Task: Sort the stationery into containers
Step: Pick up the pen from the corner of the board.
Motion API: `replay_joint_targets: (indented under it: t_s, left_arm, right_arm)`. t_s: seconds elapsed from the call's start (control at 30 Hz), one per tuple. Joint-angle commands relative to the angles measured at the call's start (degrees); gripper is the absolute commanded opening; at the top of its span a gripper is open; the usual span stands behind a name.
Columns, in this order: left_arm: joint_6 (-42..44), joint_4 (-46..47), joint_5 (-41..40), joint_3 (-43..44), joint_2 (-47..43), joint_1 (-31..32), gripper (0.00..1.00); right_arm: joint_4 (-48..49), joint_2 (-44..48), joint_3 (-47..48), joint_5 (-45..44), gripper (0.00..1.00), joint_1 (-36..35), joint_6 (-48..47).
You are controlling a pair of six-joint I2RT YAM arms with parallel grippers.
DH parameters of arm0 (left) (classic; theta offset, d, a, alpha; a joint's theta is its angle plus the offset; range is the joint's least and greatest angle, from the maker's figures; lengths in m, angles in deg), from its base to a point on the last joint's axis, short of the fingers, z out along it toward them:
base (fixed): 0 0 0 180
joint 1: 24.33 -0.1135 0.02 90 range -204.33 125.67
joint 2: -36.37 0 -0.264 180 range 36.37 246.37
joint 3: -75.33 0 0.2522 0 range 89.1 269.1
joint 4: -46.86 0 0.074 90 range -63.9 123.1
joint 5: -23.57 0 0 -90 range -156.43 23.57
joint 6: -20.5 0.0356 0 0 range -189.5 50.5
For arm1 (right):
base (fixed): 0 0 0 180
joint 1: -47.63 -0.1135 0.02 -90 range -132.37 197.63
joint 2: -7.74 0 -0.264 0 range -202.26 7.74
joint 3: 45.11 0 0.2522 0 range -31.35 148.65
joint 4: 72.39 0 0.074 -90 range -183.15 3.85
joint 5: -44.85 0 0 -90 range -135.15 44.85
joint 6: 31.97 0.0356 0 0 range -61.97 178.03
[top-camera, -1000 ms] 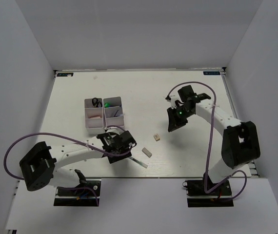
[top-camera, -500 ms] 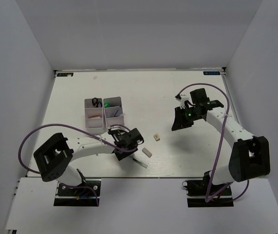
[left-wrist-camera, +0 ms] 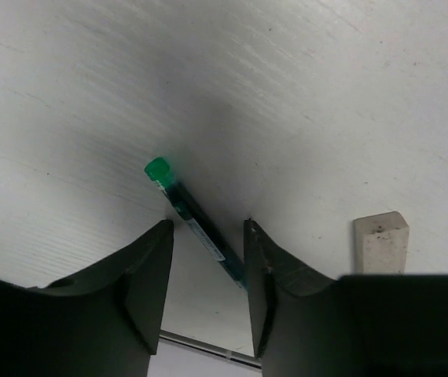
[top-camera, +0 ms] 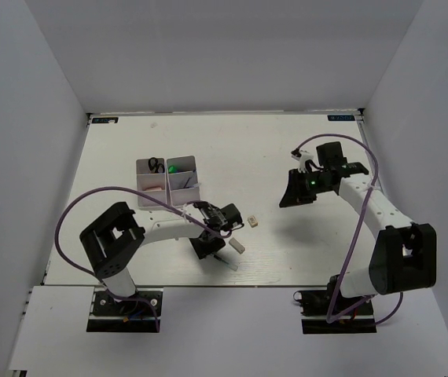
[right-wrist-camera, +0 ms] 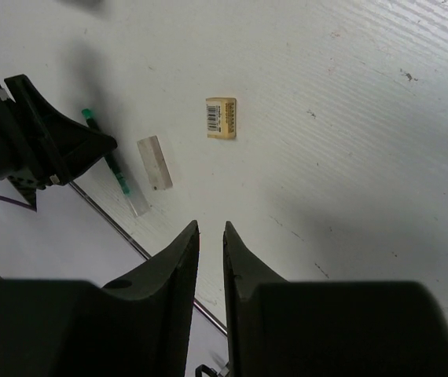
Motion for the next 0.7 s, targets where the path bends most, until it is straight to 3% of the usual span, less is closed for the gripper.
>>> replay_joint_targets:
  t_s: [0.0,0.07,0.1,0.23,0.37,0.43,0.5,0.57,0.6,0.63,0.67]
  left_arm:
    - [-1.52,-1.23,2.56,-0.2,0.98,0.74,0.5]
    - [-1.52,0.27,3.0,-1.09,0.99,0.91,0.42]
    - [-1.61,0.36,3.61,-2.05,0.9,1.09,0.32]
    - [-0.04,1.85,3.97,-3.29,-0.33,1.27,0.06]
    - [7.6,-1.66,-0.59,3.03,-5.42,3.01,0.0]
    - [14.07,-6.05,-5.95,10.37,-9.01,4.24,0.0]
    - [17.79,-11.12,-12.42,14.36,-10.78,4.69,0.0]
    - [24.56,-13.52,-15.7,22.53,-14.12,4.96,0.0]
    - [26.32,-14.92,-18.94,25.42,-15.61,4.87,0.0]
    - [30.69,-15.02,-22.28,26.41,-17.45,4.17,0.0]
    - [35.52,-14.76,-25.09,28.68,-18.17,3.99,0.0]
  right_arm:
    - [1.15,2.2,-0.43,2.67,0.22,1.35,1.1]
    - [1.15,2.38,-0.51,3.54,0.22,1.79,1.27]
    - [1.06,2.38,-0.69,3.72,0.22,2.14,1.27]
    - [0.89,2.37,-0.87,5.3,0.26,2.67,0.92]
    - [-0.34,2.29,-0.6,8.2,0.69,3.29,-1.19]
    - [-0.78,2.29,-0.43,8.65,0.71,3.38,-3.89]
    - [-1.48,2.37,-0.34,9.96,0.61,3.46,-5.31]
    - [-1.93,2.72,-0.43,10.75,0.43,3.38,-6.46]
    - [-1.93,2.9,-0.51,10.93,0.18,3.38,-6.98]
    - [-1.66,3.16,-0.69,11.19,0.05,3.38,-7.25]
    - [-1.57,3.69,-0.69,11.28,0.0,3.38,-7.78]
